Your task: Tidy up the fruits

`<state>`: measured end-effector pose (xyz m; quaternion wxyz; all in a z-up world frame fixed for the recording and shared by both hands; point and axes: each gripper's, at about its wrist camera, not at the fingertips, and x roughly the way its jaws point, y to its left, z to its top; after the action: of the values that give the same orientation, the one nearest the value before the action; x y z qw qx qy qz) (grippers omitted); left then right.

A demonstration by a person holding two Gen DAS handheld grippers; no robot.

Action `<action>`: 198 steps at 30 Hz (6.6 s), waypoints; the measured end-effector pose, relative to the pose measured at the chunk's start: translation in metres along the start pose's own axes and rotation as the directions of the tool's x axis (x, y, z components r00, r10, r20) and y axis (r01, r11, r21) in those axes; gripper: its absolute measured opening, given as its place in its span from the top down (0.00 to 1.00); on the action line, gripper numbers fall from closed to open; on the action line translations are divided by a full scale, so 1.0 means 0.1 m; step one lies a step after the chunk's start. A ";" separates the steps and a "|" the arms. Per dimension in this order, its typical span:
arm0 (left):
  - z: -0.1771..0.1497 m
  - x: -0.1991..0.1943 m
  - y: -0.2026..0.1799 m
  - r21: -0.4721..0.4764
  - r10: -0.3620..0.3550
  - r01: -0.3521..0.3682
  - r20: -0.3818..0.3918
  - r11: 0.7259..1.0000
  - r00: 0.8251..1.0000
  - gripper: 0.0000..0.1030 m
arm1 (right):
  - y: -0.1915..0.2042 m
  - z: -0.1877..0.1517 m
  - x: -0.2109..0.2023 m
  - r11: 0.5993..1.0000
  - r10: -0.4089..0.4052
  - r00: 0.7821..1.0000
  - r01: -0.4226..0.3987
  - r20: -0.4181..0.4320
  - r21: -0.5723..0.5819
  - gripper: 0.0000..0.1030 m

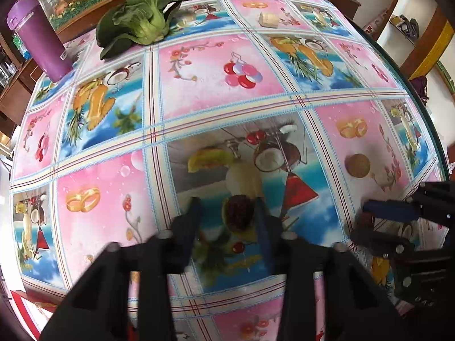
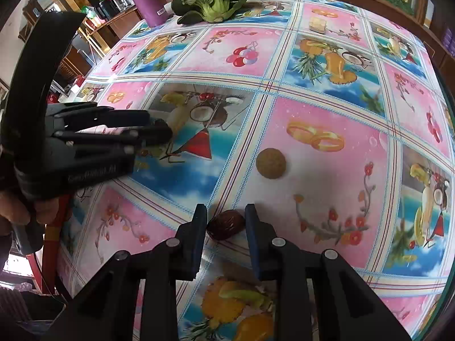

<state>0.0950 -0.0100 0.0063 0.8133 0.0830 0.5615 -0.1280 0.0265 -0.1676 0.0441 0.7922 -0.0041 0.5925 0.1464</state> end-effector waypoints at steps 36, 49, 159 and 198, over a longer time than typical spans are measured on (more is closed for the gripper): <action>-1.71 -1.88 0.83 -0.439 0.344 -0.260 0.122 0.860 0.931 0.81 | 1.86 0.08 -0.26 0.919 0.283 0.959 -0.265 0.021 -0.293 0.75; -2.23 -1.93 1.30 -0.524 0.409 -0.320 0.060 0.789 0.910 0.81 | 2.60 -0.03 -0.09 0.868 0.285 0.958 -0.277 -0.045 -0.412 0.75; -2.32 -3.03 0.93 -0.653 0.615 -0.479 -0.026 0.586 0.788 0.05 | 2.69 -0.21 -1.18 0.872 0.289 0.905 -0.114 0.313 -0.475 0.34; -2.32 -3.03 1.20 -0.678 0.605 -0.398 0.087 0.618 0.791 0.05 | 3.03 -0.24 -1.16 0.881 0.172 0.887 0.056 0.428 -0.470 0.30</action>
<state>-0.1780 0.2045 0.2060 0.8718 -0.0584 0.3898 0.2910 -0.0973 0.0917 0.1969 0.8792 -0.1429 0.3356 0.3065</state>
